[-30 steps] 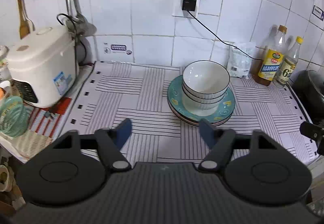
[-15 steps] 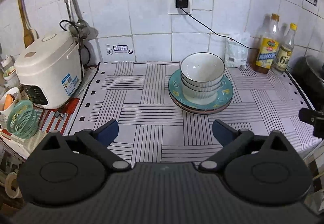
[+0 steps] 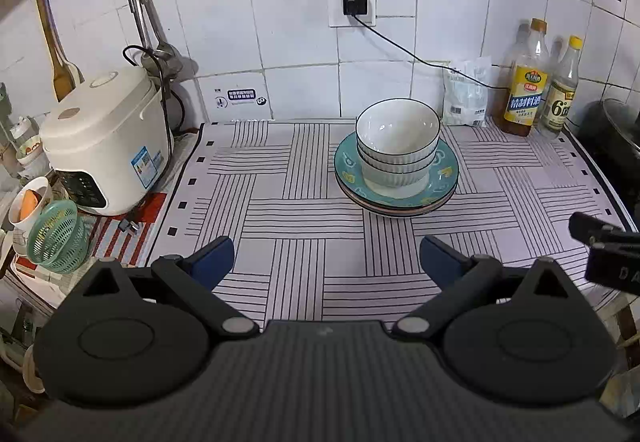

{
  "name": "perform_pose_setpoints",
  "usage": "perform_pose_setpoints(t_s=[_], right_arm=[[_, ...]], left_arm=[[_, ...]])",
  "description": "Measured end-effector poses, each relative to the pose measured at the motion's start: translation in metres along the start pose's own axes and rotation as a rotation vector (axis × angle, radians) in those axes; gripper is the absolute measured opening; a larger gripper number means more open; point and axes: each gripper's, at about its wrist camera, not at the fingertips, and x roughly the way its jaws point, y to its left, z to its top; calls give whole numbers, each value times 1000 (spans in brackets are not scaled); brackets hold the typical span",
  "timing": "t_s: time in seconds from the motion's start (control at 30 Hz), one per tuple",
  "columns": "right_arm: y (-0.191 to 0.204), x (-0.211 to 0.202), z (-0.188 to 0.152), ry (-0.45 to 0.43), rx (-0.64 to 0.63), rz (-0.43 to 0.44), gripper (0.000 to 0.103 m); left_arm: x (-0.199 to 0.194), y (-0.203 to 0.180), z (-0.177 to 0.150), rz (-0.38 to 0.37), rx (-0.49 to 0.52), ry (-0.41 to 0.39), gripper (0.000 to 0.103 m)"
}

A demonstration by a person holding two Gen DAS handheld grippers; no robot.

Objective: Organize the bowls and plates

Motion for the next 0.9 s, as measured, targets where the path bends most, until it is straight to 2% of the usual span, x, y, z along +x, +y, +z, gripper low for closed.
perform_pose_setpoints(t_s=[0.2, 0.4, 0.9], right_arm=[[4, -5, -2, -3, -23, 0, 103], [2, -7, -2, 30, -26, 6, 103], [2, -18, -5, 49, -28, 6, 103]], left_arm=[[-10, 1, -1, 20, 2, -9, 100], [-21, 3, -3, 43, -14, -20, 100], [-23, 6, -9, 46, -26, -30, 100]])
